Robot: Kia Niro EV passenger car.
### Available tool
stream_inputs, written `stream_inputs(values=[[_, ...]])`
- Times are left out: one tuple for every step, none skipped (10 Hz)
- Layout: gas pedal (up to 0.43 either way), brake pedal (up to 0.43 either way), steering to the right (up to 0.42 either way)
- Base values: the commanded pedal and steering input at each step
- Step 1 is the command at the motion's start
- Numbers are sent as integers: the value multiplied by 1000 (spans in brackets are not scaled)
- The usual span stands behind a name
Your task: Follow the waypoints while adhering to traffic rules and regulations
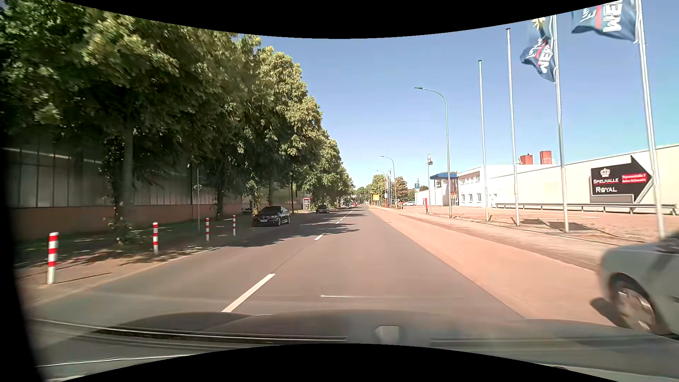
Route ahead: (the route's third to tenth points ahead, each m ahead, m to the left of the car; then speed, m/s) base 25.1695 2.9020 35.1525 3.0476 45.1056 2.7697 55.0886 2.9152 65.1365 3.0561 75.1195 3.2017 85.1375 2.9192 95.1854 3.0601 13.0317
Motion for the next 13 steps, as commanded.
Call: stream_inputs(values=[[150,6,4],[150,6,4],[150,6,4],[150,6,4],[150,6,4],[150,6,4],[150,6,4],[150,6,4],[150,6,4],[150,6,4],[150,6,4],[150,6,4],[138,6,4]])
